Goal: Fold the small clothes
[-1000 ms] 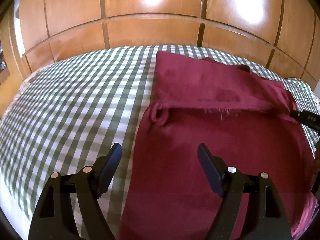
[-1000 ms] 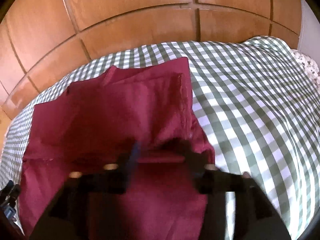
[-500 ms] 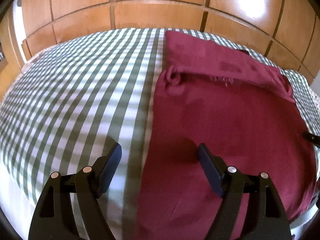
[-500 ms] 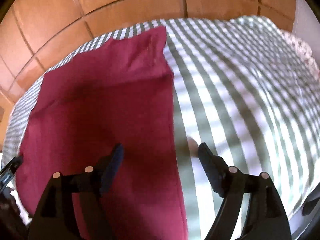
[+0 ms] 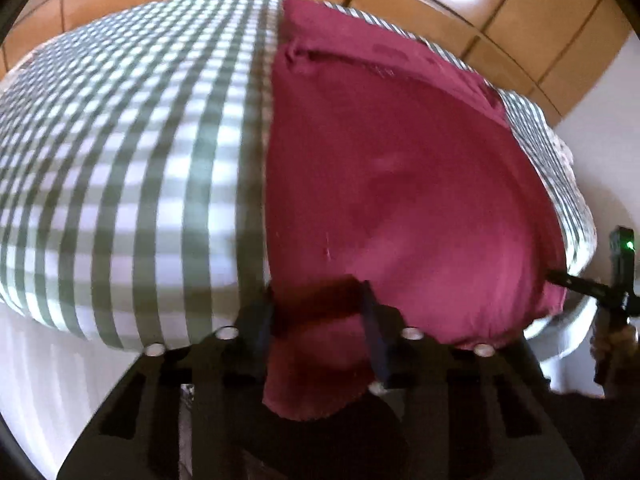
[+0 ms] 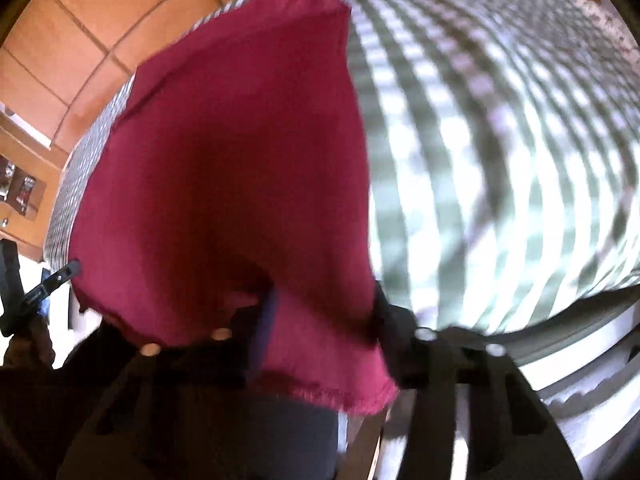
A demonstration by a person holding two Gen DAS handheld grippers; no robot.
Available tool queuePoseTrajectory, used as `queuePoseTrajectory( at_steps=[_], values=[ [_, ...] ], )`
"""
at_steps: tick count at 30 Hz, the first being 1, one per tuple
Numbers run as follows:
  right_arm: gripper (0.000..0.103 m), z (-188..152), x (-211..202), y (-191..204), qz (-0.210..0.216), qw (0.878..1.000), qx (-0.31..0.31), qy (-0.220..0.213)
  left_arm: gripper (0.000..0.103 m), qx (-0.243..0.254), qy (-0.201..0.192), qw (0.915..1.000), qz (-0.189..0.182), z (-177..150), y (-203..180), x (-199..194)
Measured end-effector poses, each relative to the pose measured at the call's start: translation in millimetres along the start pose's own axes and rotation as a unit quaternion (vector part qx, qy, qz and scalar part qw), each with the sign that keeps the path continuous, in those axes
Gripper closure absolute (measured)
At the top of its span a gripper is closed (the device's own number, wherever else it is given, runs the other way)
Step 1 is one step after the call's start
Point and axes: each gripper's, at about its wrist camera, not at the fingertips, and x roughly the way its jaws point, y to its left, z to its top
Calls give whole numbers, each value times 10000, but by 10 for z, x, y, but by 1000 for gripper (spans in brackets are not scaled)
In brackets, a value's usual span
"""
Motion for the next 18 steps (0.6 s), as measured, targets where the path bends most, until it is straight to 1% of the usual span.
queuePoseTrajectory(
  at_steps=[1, 2, 3, 4, 7, 8, 10, 13, 15, 18],
  values=[
    [72, 4, 14, 15, 27, 10000, -31, 32, 90, 14, 5, 10000, -58, -27, -6, -9],
    [75, 11, 12, 36, 77, 9999, -48, 48, 91, -7, -18, 9999, -115, -33, 0, -22],
    [82, 37, 0, 43, 133, 9999, -35, 49, 93, -36, -50, 9998, -172, -36, 10, -41],
    [88, 62, -32, 63, 247, 9997, -10, 20, 93, -69, -79, 9996, -257, -31, 21, -70],
    [91, 186, -223, 110, 649, 9973, 103, -315, 94, -296, -206, 9972, -652, 33, 67, -180],
    [91, 251, -273, 132, 816, 9956, 203, -424, 94, -420, -241, 9955, -815, 72, 92, -212],
    [92, 388, -336, 173, 991, 9928, 283, -604, 94, -599, -372, 9914, -1101, 178, 123, -286],
    [92, 626, -401, 209, 1174, 9883, 392, -891, 94, -726, -550, 9854, -1442, 363, 123, -341],
    [93, 822, -429, 185, 1242, 9848, 530, -1095, 94, -775, -650, 9824, -1572, 487, 117, -346],
    [93, 1130, -399, 76, 1170, 9816, 824, -1265, 94, -929, -738, 9780, -1716, 771, 156, -271]
  ],
)
